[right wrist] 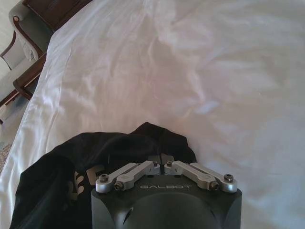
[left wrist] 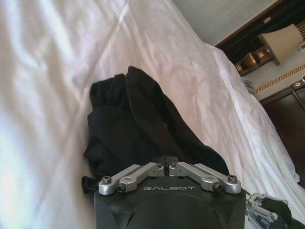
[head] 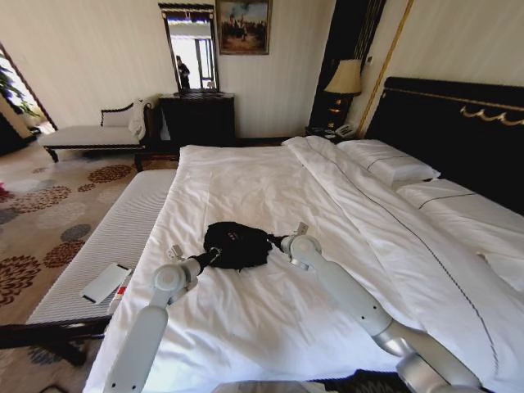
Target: Fold the clothes on the bed.
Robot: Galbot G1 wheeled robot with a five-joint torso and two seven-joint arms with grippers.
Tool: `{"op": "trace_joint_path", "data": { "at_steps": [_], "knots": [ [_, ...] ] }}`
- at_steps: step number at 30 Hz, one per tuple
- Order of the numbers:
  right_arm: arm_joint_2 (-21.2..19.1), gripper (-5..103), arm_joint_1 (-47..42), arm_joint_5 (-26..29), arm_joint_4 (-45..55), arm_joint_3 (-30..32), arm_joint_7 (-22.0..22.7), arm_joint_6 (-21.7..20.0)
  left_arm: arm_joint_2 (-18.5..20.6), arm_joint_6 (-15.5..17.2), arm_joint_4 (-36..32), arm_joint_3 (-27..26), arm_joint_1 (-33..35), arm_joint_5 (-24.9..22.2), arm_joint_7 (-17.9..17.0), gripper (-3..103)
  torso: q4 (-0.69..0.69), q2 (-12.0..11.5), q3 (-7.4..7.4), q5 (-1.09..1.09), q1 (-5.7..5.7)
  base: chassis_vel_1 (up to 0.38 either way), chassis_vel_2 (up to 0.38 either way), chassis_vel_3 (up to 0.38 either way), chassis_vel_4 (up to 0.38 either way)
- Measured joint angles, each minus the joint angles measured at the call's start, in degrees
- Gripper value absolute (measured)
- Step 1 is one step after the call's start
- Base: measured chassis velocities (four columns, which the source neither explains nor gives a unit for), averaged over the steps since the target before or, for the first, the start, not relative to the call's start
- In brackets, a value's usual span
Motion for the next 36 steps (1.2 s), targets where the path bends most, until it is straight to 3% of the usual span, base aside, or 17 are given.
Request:
{"op": "trace_joint_path", "data": {
  "at_steps": [10, 18, 22, 24, 26, 27, 28, 31, 33, 35, 36],
  "knots": [
    [-0.5, 0, -0.8, -0.5, 0.8, 0.5, 0.0, 0.0, 4.6, 0.0, -3.5, -7.1, 4.4, -4.0, -0.1, 0, 0.01, 0.0, 0.0, 0.01, 0.0, 0.0, 0.0, 0.0, 0.0],
    [-0.1, 0, -0.9, -1.2, 0.4, 0.0, -0.1, 0.0, 2.0, 0.0, -2.5, -4.8, 5.5, -0.5, 0.3, -2, 0.0, 0.0, 0.0, 0.0, 0.0, 0.0, 0.0, 0.0, 0.0],
    [-0.2, 0, -0.6, -1.2, 0.2, -0.2, -0.1, 0.0, 1.0, 0.0, -2.2, -3.5, 4.7, 0.4, 0.6, 9, -0.01, 0.0, 0.0, 0.01, 0.0, 0.0, 0.0, 0.0, 0.0],
    [-0.3, 0, -0.5, -1.2, 0.0, -0.2, -0.1, 0.0, 1.0, -0.2, -2.0, -3.2, 4.5, 0.7, 1.0, 20, 0.0, 0.0, 0.0, 0.01, 0.0, 0.0, 0.0, 0.0, 0.0],
    [-0.4, 0, -0.5, -1.2, 0.0, -0.2, -0.1, 0.0, 1.0, -0.2, -1.9, -3.2, 4.5, 0.8, 1.1, 20, 0.0, 0.0, 0.0, 0.01, 0.0, 0.0, 0.0, 0.0, 0.0],
    [-0.4, 0, -0.5, -1.2, -0.3, -0.1, -0.3, -0.1, 1.2, -0.4, -1.7, -3.1, 4.5, 1.1, 1.4, 31, 0.01, 0.0, 0.0, 0.01, 0.0, 0.0, 0.0, 0.0, 0.0],
    [-0.4, 0, -0.5, -1.2, -0.4, -0.1, -0.4, -0.1, 1.3, -0.4, -1.6, -3.1, 4.5, 1.3, 1.6, 31, 0.01, 0.0, 0.0, 0.01, 0.0, 0.0, 0.0, 0.0, 0.0],
    [0.1, 0, -0.3, -1.5, -1.3, -0.3, -0.8, -0.1, 1.5, -0.8, -1.4, -2.8, 4.3, 2.0, 2.0, 48, 0.0, 0.0, 0.0, 0.01, 0.0, 0.0, 0.0, 0.0, 0.0],
    [0.3, 0, -0.2, -1.5, -1.5, -0.3, -0.9, -0.1, 1.5, -0.8, -1.5, -2.7, 4.3, 2.1, 2.1, 48, -0.01, 0.0, 0.0, 0.01, 0.0, 0.0, 0.0, 0.0, 0.0],
    [1.0, 0, 0.1, -1.6, -2.0, -0.5, -1.0, -0.1, 1.5, -0.9, -2.3, -2.5, 4.5, 2.3, 2.4, 58, 0.01, 0.0, 0.0, 0.01, 0.0, 0.0, 0.0, 0.0, 0.0],
    [1.0, 0, 0.1, -1.6, -2.0, -0.5, -1.0, -0.1, 1.5, -0.9, -2.3, -2.5, 4.5, 2.3, 2.4, 58, 0.01, 0.0, 0.0, 0.01, 0.0, 0.0, 0.0, 0.0, 0.0]
  ]
}}
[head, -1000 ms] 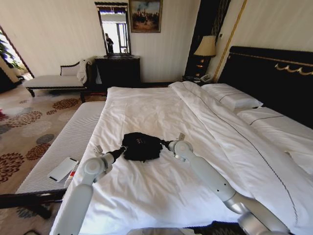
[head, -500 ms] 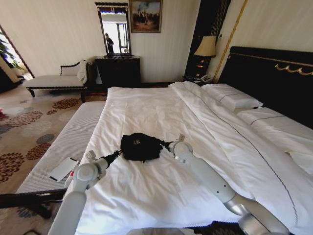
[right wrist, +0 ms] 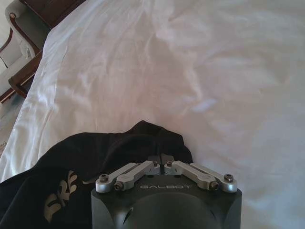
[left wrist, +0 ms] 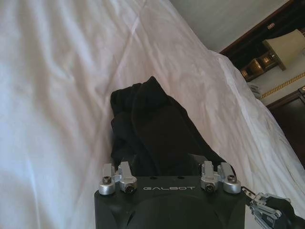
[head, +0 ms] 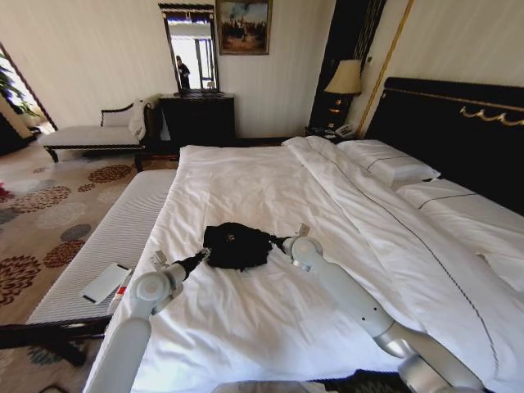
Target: Fold the clothes on the bed.
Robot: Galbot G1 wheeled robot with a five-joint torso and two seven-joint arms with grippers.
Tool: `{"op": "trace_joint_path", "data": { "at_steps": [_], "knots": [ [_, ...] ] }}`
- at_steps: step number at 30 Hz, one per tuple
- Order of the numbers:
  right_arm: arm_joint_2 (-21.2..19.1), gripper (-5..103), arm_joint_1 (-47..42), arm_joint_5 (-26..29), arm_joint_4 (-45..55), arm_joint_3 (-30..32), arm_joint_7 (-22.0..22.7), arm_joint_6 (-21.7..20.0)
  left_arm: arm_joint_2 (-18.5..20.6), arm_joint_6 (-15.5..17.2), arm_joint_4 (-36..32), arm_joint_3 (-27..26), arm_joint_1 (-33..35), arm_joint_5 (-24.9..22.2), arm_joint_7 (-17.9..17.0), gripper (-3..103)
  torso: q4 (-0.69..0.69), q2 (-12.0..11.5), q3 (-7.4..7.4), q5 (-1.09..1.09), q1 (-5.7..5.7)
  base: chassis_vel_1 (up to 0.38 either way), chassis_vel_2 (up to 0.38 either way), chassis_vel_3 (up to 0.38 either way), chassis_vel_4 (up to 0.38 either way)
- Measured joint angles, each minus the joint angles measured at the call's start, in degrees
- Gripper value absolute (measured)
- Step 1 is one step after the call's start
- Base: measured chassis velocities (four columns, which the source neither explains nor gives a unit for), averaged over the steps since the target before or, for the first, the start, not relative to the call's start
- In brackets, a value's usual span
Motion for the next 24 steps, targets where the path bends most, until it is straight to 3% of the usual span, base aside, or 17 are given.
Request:
{"op": "trace_joint_path", "data": {
  "at_steps": [3, 11, 13, 15, 18, 21, 24],
  "knots": [
    [0.4, 0, 0.1, -0.2, -0.3, -0.2, -0.1, 0.0, -0.2, -0.2, 0.8, 0.6, -0.3, 1.0, 0.4, 76, 0.01, 0.0, 0.0, 0.0, 0.0, 0.0, 0.0, 0.0, 0.0],
    [0.2, 0, 0.4, -0.2, -0.5, 0.0, -0.1, 0.0, -1.5, -0.4, 1.4, 1.7, -1.6, 1.2, 0.4, 100, -0.01, 0.0, 0.0, 0.0, 0.0, 0.0, 0.0, 0.0, 0.0],
    [0.0, 0, 0.4, -0.2, -0.5, 0.2, -0.1, 0.0, -2.0, -0.4, 1.1, 2.2, -1.5, 1.2, 0.4, 92, -0.01, 0.0, 0.0, 0.0, 0.0, 0.0, 0.0, 0.0, 0.0],
    [0.0, 0, 0.4, -0.2, -0.5, 0.2, -0.1, 0.0, -2.0, -0.4, 1.0, 2.3, -1.5, 1.2, 0.4, 92, -0.01, 0.0, 0.0, 0.0, 0.0, 0.0, 0.0, 0.0, 0.0],
    [0.2, 0, 0.3, -0.3, -0.7, 0.3, -0.1, 0.0, -2.1, -0.4, 0.8, 2.6, -1.5, 1.3, 0.4, 77, 0.0, 0.0, 0.0, -0.01, 0.0, 0.0, 0.0, 0.0, 0.0],
    [0.3, 0, 0.4, -0.4, -0.8, 0.4, -0.2, 0.0, -2.1, -0.4, 0.6, 2.6, -1.4, 1.3, 0.5, 71, 0.0, 0.0, 0.0, 0.0, 0.0, 0.0, 0.0, 0.0, 0.0],
    [0.4, 0, 0.6, -0.4, -0.9, 0.3, -0.2, 0.0, -1.9, -0.4, 0.4, 2.6, -1.4, 1.3, 0.6, 54, 0.0, 0.0, 0.0, 0.0, 0.0, 0.0, 0.0, 0.0, 0.0]
  ]
}}
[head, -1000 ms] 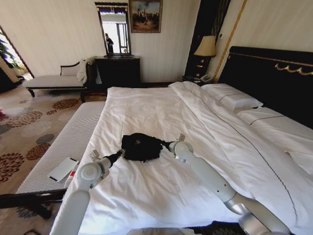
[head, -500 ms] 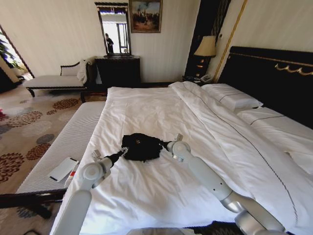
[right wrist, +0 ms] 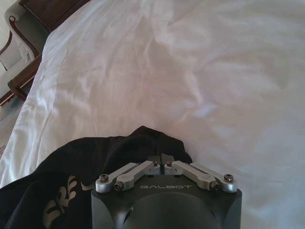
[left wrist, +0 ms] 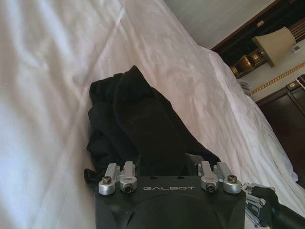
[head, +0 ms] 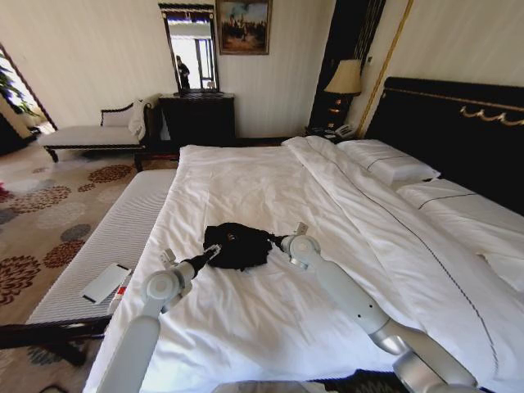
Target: Fold the clothes on the bed.
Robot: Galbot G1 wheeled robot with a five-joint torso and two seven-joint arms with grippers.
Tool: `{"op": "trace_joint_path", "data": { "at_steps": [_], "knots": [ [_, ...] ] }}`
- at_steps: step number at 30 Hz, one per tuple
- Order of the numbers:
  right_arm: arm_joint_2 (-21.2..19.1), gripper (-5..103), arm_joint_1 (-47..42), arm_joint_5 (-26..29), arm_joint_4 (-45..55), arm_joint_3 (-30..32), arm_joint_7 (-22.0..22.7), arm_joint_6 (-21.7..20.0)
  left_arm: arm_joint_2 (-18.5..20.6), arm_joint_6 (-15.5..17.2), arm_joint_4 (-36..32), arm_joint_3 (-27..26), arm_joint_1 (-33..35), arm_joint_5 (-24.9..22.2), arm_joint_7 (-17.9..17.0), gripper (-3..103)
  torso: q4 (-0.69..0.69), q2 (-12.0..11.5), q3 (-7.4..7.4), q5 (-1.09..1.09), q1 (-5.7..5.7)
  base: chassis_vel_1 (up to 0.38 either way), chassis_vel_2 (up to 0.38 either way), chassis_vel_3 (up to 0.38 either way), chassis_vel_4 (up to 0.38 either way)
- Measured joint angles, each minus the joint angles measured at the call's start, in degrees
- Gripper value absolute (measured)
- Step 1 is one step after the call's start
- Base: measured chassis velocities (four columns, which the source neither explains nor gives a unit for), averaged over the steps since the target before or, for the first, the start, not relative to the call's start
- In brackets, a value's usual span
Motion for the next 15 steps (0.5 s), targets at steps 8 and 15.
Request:
{"op": "trace_joint_path", "data": {
  "at_steps": [8, 15],
  "knots": [
    [0.1, 0, 0.0, -0.6, -0.2, -0.2, 0.0, 0.0, -0.3, -0.1, 0.4, 0.1, 0.0, 0.7, 0.3, 28, 0.0, 0.0, 0.0, 0.0, 0.0, 0.0, 0.0, 0.0, 0.0],
    [0.0, 0, -0.1, -0.9, -0.1, 0.0, -0.1, 0.1, -0.5, -0.2, 0.6, -0.1, 0.1, 0.9, 0.4, 2, 0.0, 0.0, 0.0, 0.0, 0.0, 0.0, 0.0, 0.0, 0.0]
  ]
}}
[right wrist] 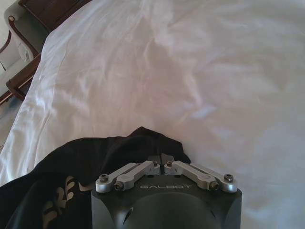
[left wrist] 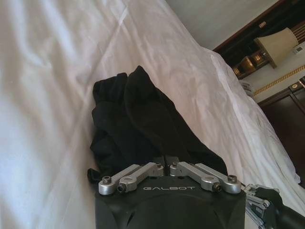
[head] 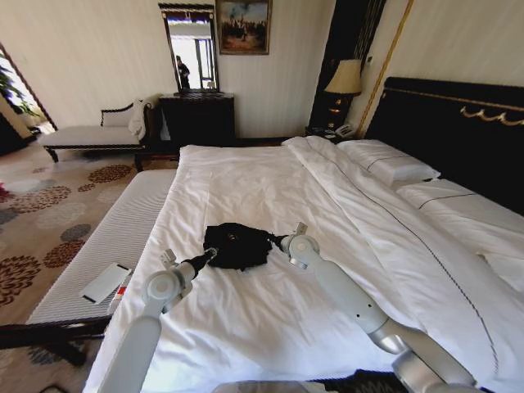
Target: Fold the clothes on the bed.
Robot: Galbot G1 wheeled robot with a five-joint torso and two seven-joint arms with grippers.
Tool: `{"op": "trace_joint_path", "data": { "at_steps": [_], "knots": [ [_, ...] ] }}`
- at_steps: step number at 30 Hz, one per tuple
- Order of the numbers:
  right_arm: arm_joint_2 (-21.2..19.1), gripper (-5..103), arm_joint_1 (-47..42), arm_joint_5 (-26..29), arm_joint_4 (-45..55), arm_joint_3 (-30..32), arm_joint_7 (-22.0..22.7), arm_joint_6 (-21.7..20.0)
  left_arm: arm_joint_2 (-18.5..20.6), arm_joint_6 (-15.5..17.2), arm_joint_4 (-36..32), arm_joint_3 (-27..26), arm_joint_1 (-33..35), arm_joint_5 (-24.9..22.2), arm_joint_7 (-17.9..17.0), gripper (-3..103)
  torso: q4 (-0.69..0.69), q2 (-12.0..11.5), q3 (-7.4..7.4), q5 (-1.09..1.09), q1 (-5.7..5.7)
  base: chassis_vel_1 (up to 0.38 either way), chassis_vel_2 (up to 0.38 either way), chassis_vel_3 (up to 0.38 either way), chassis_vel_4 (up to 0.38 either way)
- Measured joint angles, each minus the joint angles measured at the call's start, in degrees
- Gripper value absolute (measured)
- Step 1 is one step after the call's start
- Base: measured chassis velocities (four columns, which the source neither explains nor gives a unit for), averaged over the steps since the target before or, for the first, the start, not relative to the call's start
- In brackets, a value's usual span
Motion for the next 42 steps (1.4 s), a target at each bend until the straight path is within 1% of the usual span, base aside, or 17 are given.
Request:
{"op": "trace_joint_path", "data": {
  "at_steps": [7, 12, 15, 16, 20, 22, 25, 27, 29, 30, 31, 33, 36, 38, 39, 41, 42],
  "knots": [
    [-0.4, 0, 0.0, -0.7, 0.4, 1.2, -0.1, 0.7, 1.3, 0.0, -1.4, -1.8, 0.3, -0.9, -0.1, 0, 0.0, 0.0, 0.0, 0.0, 0.0, 0.0, 0.0, 0.0, 0.0],
    [-2.4, 0, 0.2, -1.0, 4.0, 2.7, -0.1, 1.0, 4.1, 0.0, -3.3, -4.3, 0.7, -1.3, -0.3, 0, 0.0, 0.0, 0.0, 0.0, 0.0, 0.0, 0.0, 0.0, 0.0],
    [-5.5, 0, 0.9, -1.5, 9.0, 3.5, 0.1, 1.7, 8.4, 0.2, -6.1, -7.7, 1.0, -0.6, -0.4, 0, 0.0, 0.0, 0.0, -0.01, 0.0, 0.0, 0.0, 0.0, 0.0],
    [-5.5, 0, 0.9, -1.5, 9.0, 3.5, 0.1, 1.7, 8.4, 0.2, -6.1, -7.7, 1.0, -0.6, -0.4, 0, 0.0, 0.0, 0.0, -0.01, 0.0, 0.0, 0.0, 0.0, 0.0],
    [-9.4, 0, 1.8, -1.6, 15.1, 4.2, -1.3, 1.8, 15.2, 1.2, -9.8, -12.4, 1.5, 4.1, 0.9, 0, 0.0, 0.0, 0.0, -0.01, 0.0, 0.0, 0.0, 0.0, 0.0],
    [-10.1, 0, 1.8, -2.1, 16.0, 4.2, -2.2, 1.8, 16.3, 1.3, -10.4, -13.1, 1.7, 4.7, 1.3, 0, 0.01, 0.0, 0.0, 0.0, 0.0, 0.0, 0.0, 0.0, 0.0],
    [-13.9, 0, 1.9, -7.9, 19.5, 4.1, -10.5, 2.6, 23.6, 1.4, -14.3, -16.7, 3.0, 7.9, 3.9, 0, 0.0, 0.0, 0.0, 0.0, 0.0, 0.0, 0.0, 0.0, 0.0],
    [-14.5, 0, 2.1, -8.1, 20.2, 4.1, -11.4, 2.8, 24.8, 1.3, -14.9, -17.2, 3.1, 8.5, 4.5, 0, 0.0, 0.0, 0.0, 0.02, 0.0, 0.0, 0.0, 0.0, 0.0],
    [-16.4, 0, 3.5, -7.3, 23.1, 4.8, -13.8, 3.9, 28.9, 0.8, -17.4, -19.1, 2.8, 9.7, 6.2, 0, 0.0, 0.0, -0.01, 0.01, 0.0, 0.0, 0.0, 0.0, 0.0],
    [-17.0, 0, 4.1, -6.8, 24.1, 5.3, -14.7, 4.4, 30.0, 0.6, -18.2, -19.7, 2.5, 9.7, 6.5, 0, 0.01, 0.0, 0.0, 0.01, 0.0, 0.0, 0.0, 0.0, 0.0],
    [-17.0, 0, 4.1, -6.8, 24.1, 5.3, -14.7, 4.4, 30.0, 0.6, -18.2, -19.7, 2.5, 9.7, 6.5, 0, 0.01, 0.0, 0.0, 0.01, 0.0, 0.0, 0.0, 0.0, 0.0],
    [-18.3, 0, 5.0, -5.8, 26.1, 6.8, -16.9, 5.4, 31.5, 0.4, -19.6, -20.9, 1.9, 8.8, 6.5, 0, 0.01, 0.0, 0.0, 0.01, 0.0, 0.0, 0.0, 0.0, 0.0],
    [-22.0, 0, 4.9, -2.9, 31.1, 12.4, -22.0, 8.6, 33.0, 0.0, -23.3, -23.4, 1.8, 6.7, 6.3, 0, 0.0, 0.0, 0.0, 0.0, 0.0, 0.0, 0.0, 0.0, 0.0],
    [-22.8, 0, 4.6, -2.3, 32.0, 13.3, -22.7, 9.1, 33.1, 0.0, -23.9, -23.9, 2.0, 6.4, 6.3, 0, -0.01, 0.0, -0.01, 0.0, 0.0, 0.0, 0.0, 0.0, 0.0],
    [-23.8, 0, 4.1, -1.5, 33.1, 14.7, -23.6, 9.7, 33.2, -0.1, -24.6, -24.6, 2.4, 6.0, 6.2, 0, -0.01, 0.0, -0.01, 0.01, 0.0, 0.0, 0.0, 0.0, 0.0],
    [-26.9, 0, 0.9, 0.5, 36.0, 20.5, -26.6, 11.5, 33.3, -1.0, -26.5, -27.4, 3.0, 4.0, 6.0, 0, 0.0, 0.0, -0.01, 0.0, -0.01, 0.0, 0.0, 0.0, 0.0],
    [-27.1, 0, 0.5, 0.8, 36.2, 21.1, -26.9, 11.6, 33.4, -1.2, -26.7, -27.8, 3.0, 3.6, 6.0, 0, -0.01, 0.0, -0.01, 0.01, -0.01, 0.0, 0.0, 0.0, 0.0]
  ]
}}
